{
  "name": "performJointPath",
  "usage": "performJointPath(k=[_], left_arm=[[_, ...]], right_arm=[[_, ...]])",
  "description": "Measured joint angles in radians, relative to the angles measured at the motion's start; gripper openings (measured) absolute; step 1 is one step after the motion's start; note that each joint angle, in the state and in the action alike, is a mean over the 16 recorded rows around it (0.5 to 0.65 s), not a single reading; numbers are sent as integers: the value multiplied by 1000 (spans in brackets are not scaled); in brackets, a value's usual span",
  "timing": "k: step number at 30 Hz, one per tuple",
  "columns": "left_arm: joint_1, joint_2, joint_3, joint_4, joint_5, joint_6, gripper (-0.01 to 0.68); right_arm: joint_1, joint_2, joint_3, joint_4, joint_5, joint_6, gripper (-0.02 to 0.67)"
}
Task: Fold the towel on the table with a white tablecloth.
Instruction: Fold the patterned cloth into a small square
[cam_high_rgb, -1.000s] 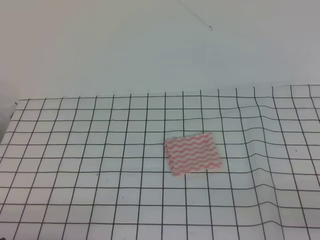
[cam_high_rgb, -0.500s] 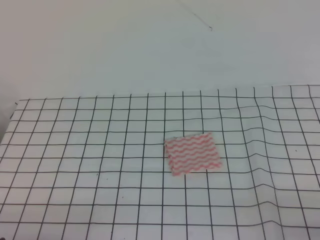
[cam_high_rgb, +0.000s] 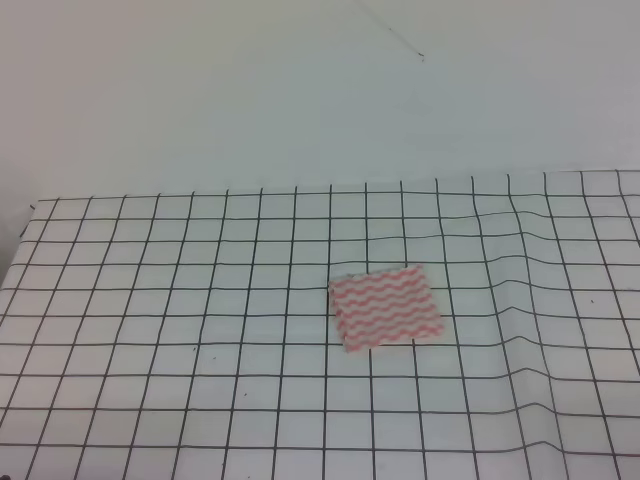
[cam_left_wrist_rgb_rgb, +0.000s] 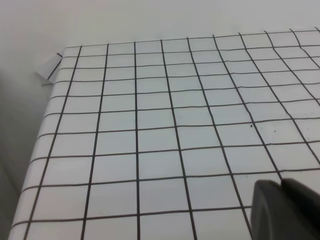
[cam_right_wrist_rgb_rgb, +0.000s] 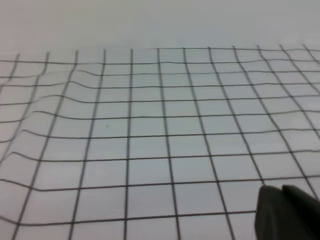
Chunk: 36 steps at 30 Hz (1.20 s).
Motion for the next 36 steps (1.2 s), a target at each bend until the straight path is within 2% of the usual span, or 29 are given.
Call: performJointPath(k=[4, 9, 23, 36], left_arm=[[0, 0, 0, 0, 0, 0, -2], [0, 0, 0, 0, 1, 0, -2], [0, 0, 0, 0, 0, 0, -2], [0, 0, 0, 0, -2, 0, -2]], right_arm=[[0, 0, 0, -139, -4, 151, -3], [0, 0, -1, -223, 1, 236, -3], [8, -6, -2, -229, 1, 246, -3], [87, -9, -2, -229, -5, 246, -3]])
